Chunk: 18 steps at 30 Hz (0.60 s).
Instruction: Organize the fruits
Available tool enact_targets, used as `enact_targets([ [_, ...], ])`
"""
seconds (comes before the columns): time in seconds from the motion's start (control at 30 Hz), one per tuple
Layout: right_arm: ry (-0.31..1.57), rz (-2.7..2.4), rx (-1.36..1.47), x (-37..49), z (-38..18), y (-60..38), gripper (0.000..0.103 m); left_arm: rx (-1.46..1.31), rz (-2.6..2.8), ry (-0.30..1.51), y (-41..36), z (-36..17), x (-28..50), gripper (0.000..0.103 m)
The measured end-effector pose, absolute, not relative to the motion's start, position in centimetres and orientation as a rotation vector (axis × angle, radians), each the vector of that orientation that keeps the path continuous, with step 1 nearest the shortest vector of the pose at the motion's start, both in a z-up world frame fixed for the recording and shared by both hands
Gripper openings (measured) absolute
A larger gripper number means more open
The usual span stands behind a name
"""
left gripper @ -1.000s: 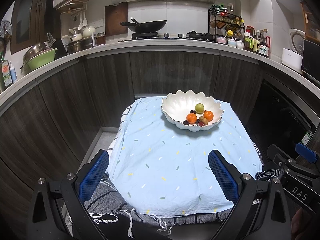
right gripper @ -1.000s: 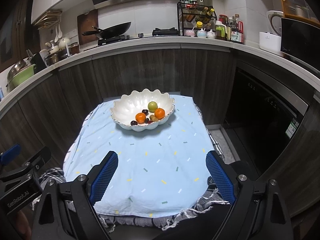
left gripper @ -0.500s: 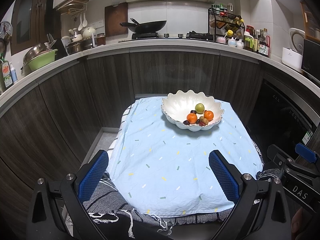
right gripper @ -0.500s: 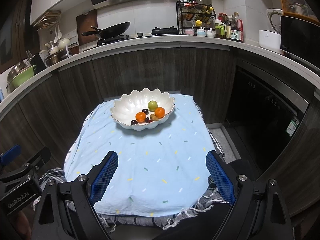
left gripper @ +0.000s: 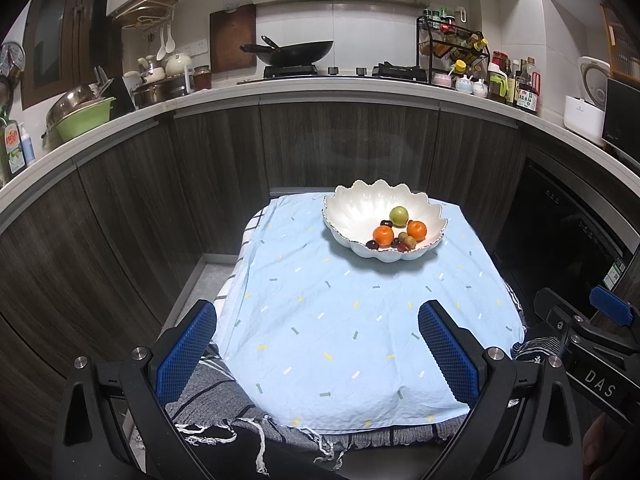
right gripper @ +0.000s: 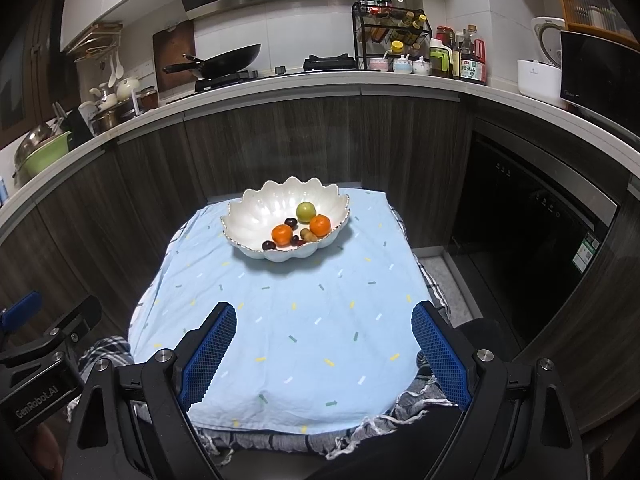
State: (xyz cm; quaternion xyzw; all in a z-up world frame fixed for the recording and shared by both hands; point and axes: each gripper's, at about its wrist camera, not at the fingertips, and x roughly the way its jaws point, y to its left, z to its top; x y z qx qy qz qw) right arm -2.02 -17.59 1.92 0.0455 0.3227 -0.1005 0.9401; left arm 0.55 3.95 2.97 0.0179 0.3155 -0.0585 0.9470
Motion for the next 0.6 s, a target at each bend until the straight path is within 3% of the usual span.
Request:
enact_targets([
  [0.6, 0.651, -0.201, 0.092, -2.11, 1.90, -17.35, 0.090, 0.040, -0.115, 0.650, 3.50, 2.68, 0.67, 0.103],
])
